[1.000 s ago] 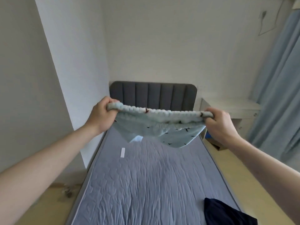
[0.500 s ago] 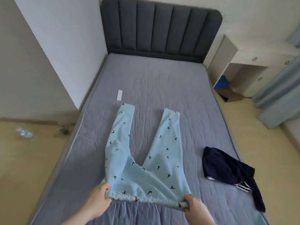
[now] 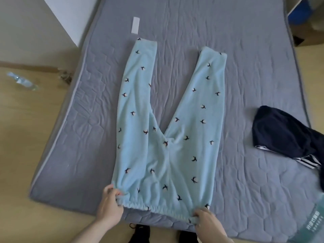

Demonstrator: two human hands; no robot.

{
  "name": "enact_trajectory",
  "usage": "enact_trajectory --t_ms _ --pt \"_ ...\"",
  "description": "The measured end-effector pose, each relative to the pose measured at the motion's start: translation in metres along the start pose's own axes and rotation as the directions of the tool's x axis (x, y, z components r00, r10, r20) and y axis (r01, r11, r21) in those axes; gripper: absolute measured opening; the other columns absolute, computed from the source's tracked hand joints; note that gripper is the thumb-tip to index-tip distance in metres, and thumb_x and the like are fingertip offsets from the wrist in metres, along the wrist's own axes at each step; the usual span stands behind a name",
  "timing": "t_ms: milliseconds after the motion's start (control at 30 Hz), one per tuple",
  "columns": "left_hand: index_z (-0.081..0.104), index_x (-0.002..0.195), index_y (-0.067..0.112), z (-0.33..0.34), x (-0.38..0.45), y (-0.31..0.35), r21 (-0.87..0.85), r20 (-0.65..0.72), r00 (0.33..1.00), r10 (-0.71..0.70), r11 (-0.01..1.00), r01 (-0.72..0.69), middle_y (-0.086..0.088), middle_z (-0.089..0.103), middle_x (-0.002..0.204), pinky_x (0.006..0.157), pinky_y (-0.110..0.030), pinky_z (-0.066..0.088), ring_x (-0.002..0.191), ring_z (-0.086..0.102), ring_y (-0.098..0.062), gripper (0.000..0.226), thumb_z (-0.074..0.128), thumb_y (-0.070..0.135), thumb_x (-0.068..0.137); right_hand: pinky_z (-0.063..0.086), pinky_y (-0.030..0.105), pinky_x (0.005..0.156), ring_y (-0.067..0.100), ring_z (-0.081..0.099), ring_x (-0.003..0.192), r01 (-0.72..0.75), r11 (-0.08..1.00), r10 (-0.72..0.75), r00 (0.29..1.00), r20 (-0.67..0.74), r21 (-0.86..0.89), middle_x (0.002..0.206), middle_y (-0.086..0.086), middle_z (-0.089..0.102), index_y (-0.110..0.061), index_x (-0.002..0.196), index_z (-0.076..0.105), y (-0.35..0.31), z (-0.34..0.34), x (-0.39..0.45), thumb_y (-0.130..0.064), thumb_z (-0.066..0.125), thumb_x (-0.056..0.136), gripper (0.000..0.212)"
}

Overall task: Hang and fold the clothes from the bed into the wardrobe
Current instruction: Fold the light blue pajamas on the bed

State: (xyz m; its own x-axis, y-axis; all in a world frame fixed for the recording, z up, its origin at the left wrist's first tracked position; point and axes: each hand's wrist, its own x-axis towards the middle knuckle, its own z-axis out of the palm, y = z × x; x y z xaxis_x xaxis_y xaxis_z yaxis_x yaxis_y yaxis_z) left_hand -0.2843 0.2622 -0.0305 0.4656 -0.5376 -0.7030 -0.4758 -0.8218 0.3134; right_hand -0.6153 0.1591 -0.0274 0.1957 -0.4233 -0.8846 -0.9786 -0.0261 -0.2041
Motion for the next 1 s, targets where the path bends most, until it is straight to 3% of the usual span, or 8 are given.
enact_trajectory --t_ms 100,300,433,533,667,733,900,1000 --pt "0.061 0.096 0.016 0.014 0.009 0.002 -0.127 -0.003 0.989 -0.15 0.981 0.148 -0.001 0.043 0.123 0.088 -0.035 0.049 0.101 0.058 -0.026 0.018 0.064 0.003 0.083 0.047 0.027 0.095 0.019 0.054 0.124 0.003 0.999 -0.002 1.0 0.019 -0.033 0.137 -0.006 0.053 -0.026 0.128 0.061 -0.003 0.011 0.012 -0.017 0.054 0.087 0.043" --pt "0.074 0.093 0.017 0.022 0.017 0.007 -0.396 0.25 0.923 -0.294 0.838 0.374 -0.004 0.072 0.094 0.068 -0.029 0.048 0.088 0.065 -0.021 0.034 0.064 0.017 0.061 0.046 0.024 0.096 0.017 0.057 0.124 -0.006 1.0 0.007 0.998 0.066 -0.018 0.136 -0.002 0.057 -0.024 0.133 0.062 -0.006 0.009 0.017 -0.018 0.055 0.088 0.046" --pt "0.063 0.101 0.016 0.024 0.021 0.011 -0.512 0.159 0.924 -0.346 0.772 0.377 0.001 0.063 0.1 0.084 -0.038 0.054 0.094 0.062 -0.022 0.043 0.082 0.04 0.072 0.05 0.027 0.091 0.015 0.06 0.112 -0.02 0.997 0.022 0.999 -0.028 0.076 0.129 -0.004 0.055 -0.025 0.122 0.065 -0.009 -0.002 0.019 -0.015 0.051 0.088 0.037" --pt "0.044 0.113 0.021 0.023 0.019 0.017 -0.474 -0.043 0.95 -0.309 0.843 0.253 0.003 0.056 0.107 0.068 -0.032 0.045 0.089 0.06 -0.016 0.049 0.08 0.025 0.08 0.05 0.024 0.082 0.013 0.059 0.104 -0.033 0.974 0.059 0.992 -0.109 0.226 0.125 -0.004 0.056 -0.024 0.116 0.067 -0.01 -0.013 0.021 -0.012 0.052 0.088 0.033" --pt "0.051 0.12 0.006 0.018 0.022 0.049 -0.748 0.009 0.935 -0.356 0.618 0.242 -0.009 0.068 0.106 0.054 -0.029 0.051 0.084 0.067 -0.02 0.065 0.077 0.009 0.061 0.041 0.016 0.055 0.003 0.058 0.084 -0.026 0.93 0.096 0.98 -0.174 0.368 0.119 -0.004 0.053 -0.026 0.112 0.065 -0.006 -0.031 0.022 -0.013 0.052 0.092 0.027" --pt "0.059 0.113 0.014 0.019 0.019 0.071 -0.752 0.033 0.955 -0.294 0.623 0.217 -0.008 0.071 0.103 0.052 -0.029 0.051 0.084 0.069 -0.022 0.059 0.071 0.012 0.055 0.04 0.017 0.054 0.005 0.059 0.079 -0.018 0.915 0.109 0.972 -0.206 0.403 0.117 -0.004 0.052 -0.027 0.112 0.065 -0.002 -0.041 0.022 -0.014 0.052 0.093 0.026" --pt "0.043 0.12 0.055 0.036 -0.009 0.128 -0.373 0.079 0.971 0.226 0.91 -0.182 0.031 0.06 0.115 0.084 -0.029 0.055 0.101 0.063 0.002 0.065 0.064 0.02 0.07 0.038 0.017 0.044 0.01 0.056 0.056 -0.042 0.86 0.171 0.963 -0.21 0.509 0.115 0.003 0.055 -0.023 0.112 0.065 0.018 -0.062 0.022 -0.008 0.048 0.094 0.029" --pt "0.016 0.154 0.042 0.06 -0.024 0.158 -0.046 0.138 0.901 0.412 0.911 -0.41 0.026 0.028 0.155 0.091 -0.035 0.055 0.119 0.058 -0.011 0.091 0.062 0.015 0.081 0.034 0.018 0.036 0.005 0.05 0.039 -0.114 0.762 0.276 0.948 -0.161 0.637 0.102 0.005 0.062 -0.022 0.113 0.066 0.03 -0.073 0.02 -0.003 0.041 0.092 0.038"
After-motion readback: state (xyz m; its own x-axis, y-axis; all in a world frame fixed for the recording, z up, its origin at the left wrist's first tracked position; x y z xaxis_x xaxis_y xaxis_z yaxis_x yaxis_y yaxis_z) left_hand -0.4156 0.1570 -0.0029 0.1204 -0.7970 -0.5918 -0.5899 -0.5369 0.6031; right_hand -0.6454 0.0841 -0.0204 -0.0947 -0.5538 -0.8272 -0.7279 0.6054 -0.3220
